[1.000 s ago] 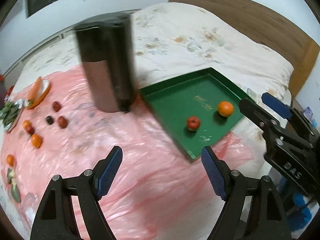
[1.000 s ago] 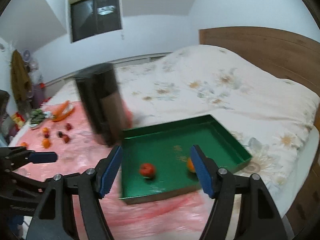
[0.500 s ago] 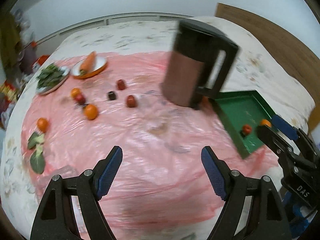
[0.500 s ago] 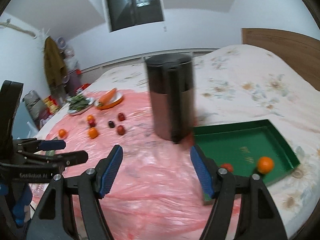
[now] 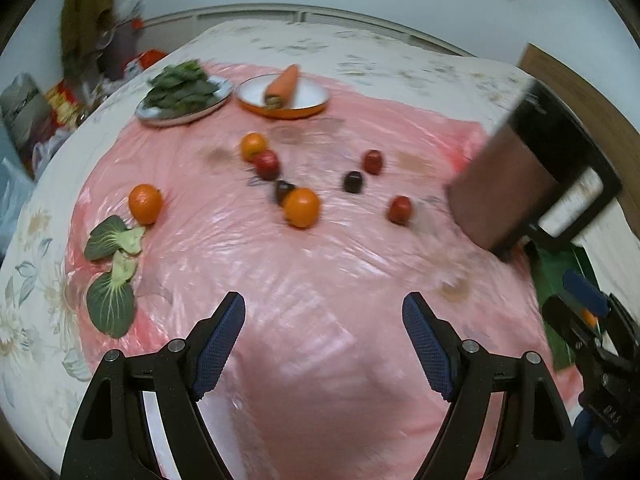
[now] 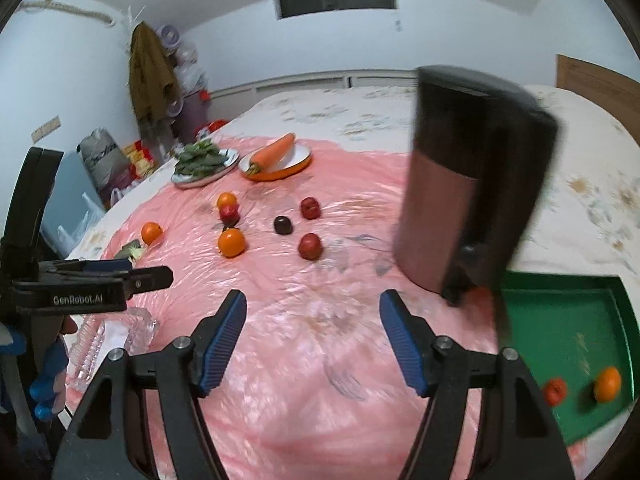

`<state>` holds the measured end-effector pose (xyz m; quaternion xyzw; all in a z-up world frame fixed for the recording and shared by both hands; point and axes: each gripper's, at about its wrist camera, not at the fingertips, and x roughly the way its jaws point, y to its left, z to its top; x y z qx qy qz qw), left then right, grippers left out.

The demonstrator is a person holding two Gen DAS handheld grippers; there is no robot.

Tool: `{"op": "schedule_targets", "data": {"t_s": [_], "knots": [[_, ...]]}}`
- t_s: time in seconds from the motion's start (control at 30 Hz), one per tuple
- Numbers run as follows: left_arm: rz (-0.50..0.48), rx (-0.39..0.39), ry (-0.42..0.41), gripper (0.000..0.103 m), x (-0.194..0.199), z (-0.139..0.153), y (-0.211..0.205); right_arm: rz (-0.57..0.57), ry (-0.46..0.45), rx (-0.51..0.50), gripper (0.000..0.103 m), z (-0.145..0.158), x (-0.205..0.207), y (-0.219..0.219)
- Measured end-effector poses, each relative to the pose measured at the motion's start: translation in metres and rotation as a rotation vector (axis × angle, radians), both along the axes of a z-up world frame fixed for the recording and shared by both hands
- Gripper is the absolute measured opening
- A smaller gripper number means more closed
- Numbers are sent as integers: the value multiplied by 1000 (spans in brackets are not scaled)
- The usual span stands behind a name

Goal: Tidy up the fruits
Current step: 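Withdraw both open tools from the green tray back over the fruit, then grasp an orange with the left tool while the right tool grasps a red apple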

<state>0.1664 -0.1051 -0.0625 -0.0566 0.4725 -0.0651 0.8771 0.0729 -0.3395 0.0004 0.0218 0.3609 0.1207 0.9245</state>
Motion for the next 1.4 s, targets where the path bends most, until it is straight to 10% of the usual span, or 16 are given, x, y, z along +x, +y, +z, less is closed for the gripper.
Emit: {"op": "schedule_targets", "data": {"t_s": [0.53, 1.2, 1.4], "knots": [[83, -13, 79, 76, 96, -58, 19, 95, 128, -20, 70, -64, 128, 37], [94, 28, 104, 73, 135, -87, 3, 112, 227, -61, 43, -108, 182, 53], [81, -21, 91, 52, 133, -88, 5, 97, 235, -57, 29, -113, 185, 53]]}}
